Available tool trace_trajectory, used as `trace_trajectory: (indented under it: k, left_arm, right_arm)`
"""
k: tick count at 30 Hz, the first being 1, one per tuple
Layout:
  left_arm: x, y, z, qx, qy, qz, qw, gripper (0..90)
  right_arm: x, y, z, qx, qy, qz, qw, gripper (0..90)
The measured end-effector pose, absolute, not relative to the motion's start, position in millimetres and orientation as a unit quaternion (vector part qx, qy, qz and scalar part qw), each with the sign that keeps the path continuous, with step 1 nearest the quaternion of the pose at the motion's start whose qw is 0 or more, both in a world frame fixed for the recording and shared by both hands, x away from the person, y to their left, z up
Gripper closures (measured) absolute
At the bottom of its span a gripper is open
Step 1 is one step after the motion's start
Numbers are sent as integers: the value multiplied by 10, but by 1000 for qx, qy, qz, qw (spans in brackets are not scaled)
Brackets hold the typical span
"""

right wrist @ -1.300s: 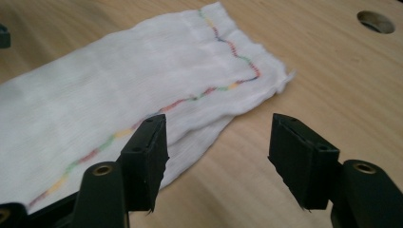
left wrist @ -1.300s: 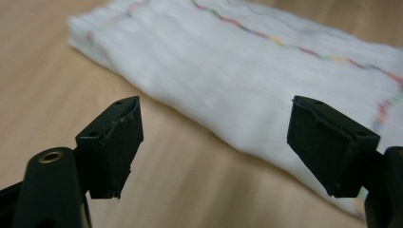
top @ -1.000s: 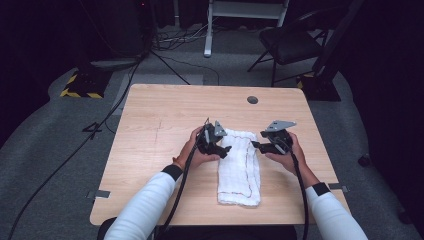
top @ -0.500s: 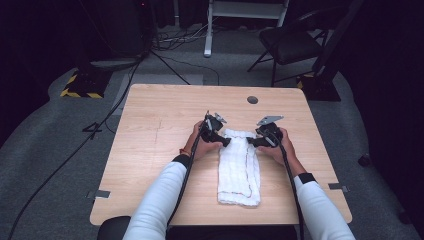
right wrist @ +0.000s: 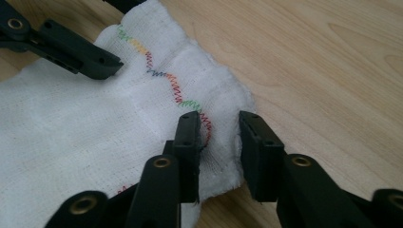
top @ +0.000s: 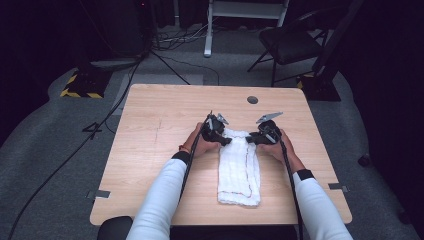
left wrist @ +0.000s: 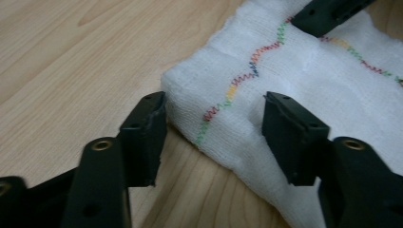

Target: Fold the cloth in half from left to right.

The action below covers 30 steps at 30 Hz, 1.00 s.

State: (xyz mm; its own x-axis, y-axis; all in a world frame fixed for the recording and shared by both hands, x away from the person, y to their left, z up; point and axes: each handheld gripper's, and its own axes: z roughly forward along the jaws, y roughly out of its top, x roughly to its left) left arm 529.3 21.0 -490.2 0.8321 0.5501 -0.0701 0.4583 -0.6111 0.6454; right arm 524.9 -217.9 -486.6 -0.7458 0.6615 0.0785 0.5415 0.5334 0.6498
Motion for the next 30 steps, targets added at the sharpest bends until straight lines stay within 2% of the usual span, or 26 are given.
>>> trace_trajectory:
  k: [2,4,5,6,9,24,26,30]
  left_arm:
    - [5301,209,-4903,895,276,61,346,566]
    - [5325,206,-4905,892,279,62,350,664]
    - [5325,206,-4905,892,279,62,350,698]
    - [5348,190,-4896,893,279,75,346,732]
    - [5379,158,-4864,894,275,107,337,774]
    - [5508,261,-4315,875,269,172,363,790]
    - [5482,274,-4273,878,255,188,357,791]
    - [5404,349,-4213,876,240,185,374,791]
  right_arm:
    - [5230,-2133,-4847,331,879,328,102,781]
    - [5208,-2052,-4831,321,884,307,144,803]
    - [5208,-2052,-4831,321,884,307,144,803]
    - [5209,-1990,-4829,315,885,296,171,812]
    - [5226,-1951,-4812,314,881,292,200,816]
    - [5242,-1910,-4273,311,840,352,271,825]
    - [5242,-1901,-4234,311,838,357,271,825]
    - [5200,-1877,-4188,299,841,361,269,826]
